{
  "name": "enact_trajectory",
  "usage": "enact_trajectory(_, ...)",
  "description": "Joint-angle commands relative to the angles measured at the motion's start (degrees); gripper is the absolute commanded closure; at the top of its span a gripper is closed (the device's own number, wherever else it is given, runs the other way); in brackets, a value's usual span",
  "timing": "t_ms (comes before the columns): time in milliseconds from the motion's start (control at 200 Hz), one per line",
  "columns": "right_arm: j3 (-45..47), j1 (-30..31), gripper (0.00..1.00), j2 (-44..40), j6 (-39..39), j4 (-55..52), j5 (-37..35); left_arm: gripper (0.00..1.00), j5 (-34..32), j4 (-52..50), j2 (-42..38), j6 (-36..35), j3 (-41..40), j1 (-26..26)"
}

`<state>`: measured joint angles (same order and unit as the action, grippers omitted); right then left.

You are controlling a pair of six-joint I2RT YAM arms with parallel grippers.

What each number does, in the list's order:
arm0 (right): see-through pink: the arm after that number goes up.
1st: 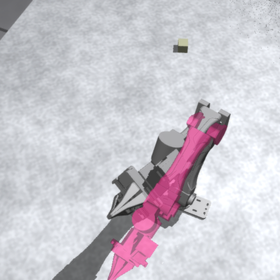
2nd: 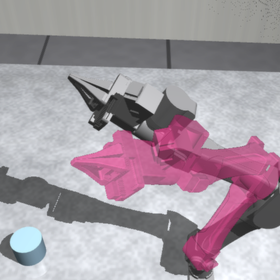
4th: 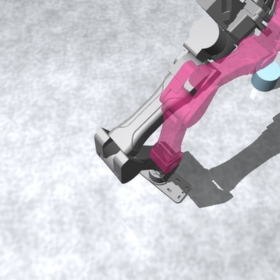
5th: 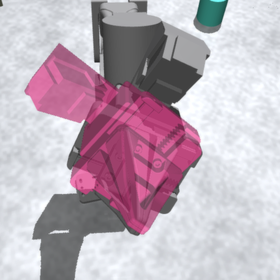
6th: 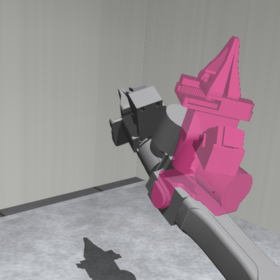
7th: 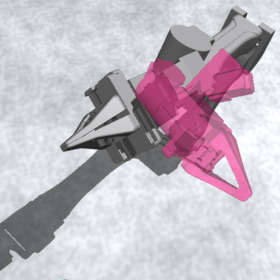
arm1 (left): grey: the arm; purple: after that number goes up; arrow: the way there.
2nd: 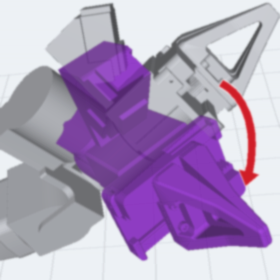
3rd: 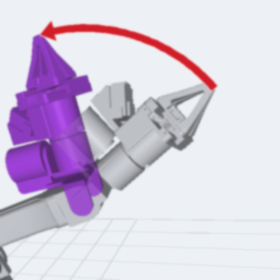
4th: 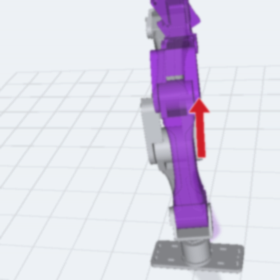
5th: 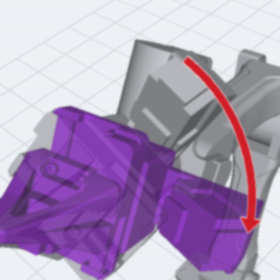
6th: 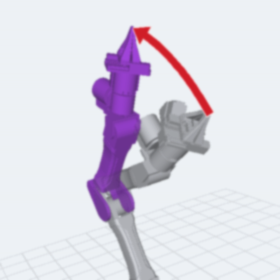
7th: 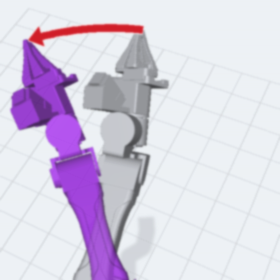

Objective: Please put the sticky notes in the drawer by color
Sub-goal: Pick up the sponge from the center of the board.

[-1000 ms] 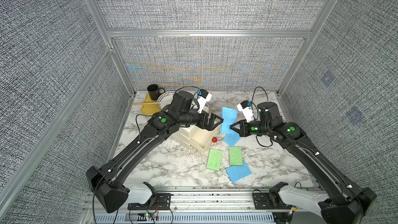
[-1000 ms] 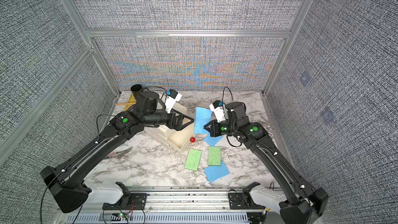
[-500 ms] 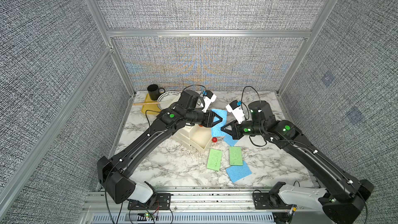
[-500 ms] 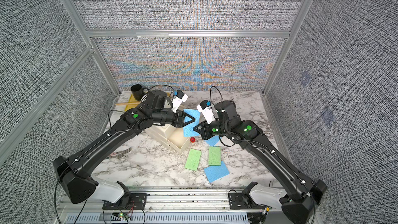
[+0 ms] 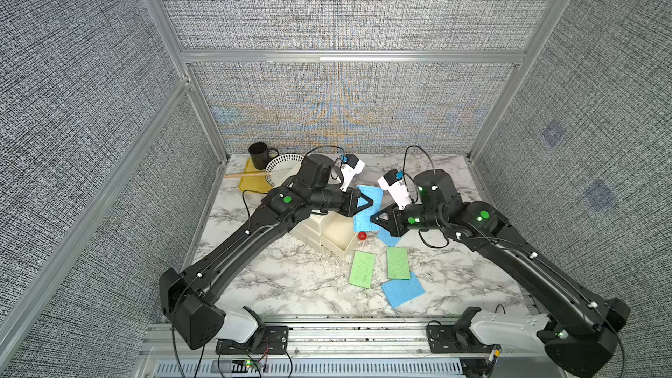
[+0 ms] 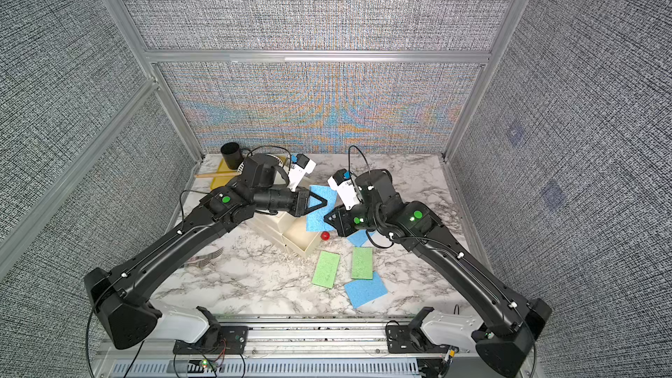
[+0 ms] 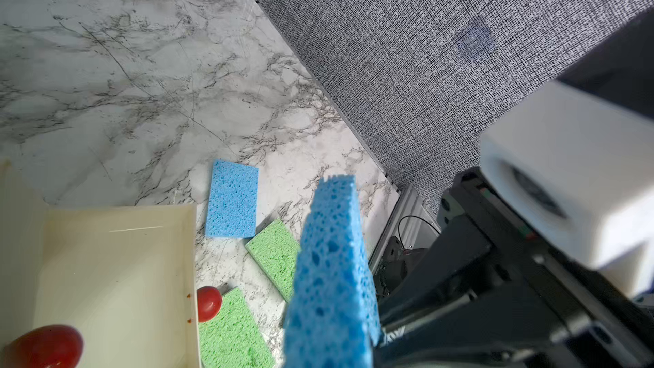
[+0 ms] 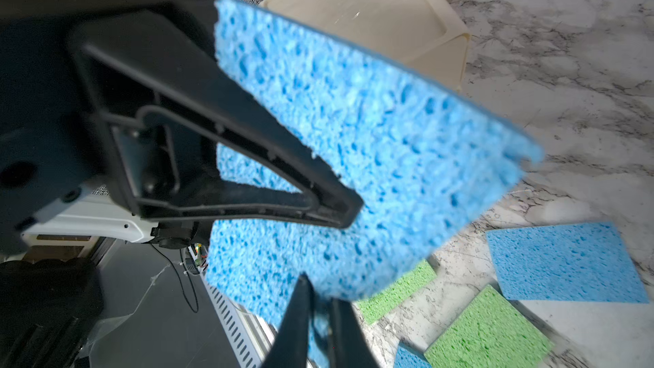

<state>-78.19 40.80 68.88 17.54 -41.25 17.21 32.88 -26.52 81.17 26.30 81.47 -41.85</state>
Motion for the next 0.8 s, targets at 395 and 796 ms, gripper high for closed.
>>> enact_trajectory(395,2.6,-11.0,0.31,-6.1,22.3,4.7,-6.7,0.99,-32.7,42.4,-14.3,32.3,-26.2,-2.0)
enact_trajectory(796,14.9,-9.4,0.32,-6.3,42.9,34.2,13.6,0.99,-38.4,53.2,-17.0,37.4,-34.0,-3.0)
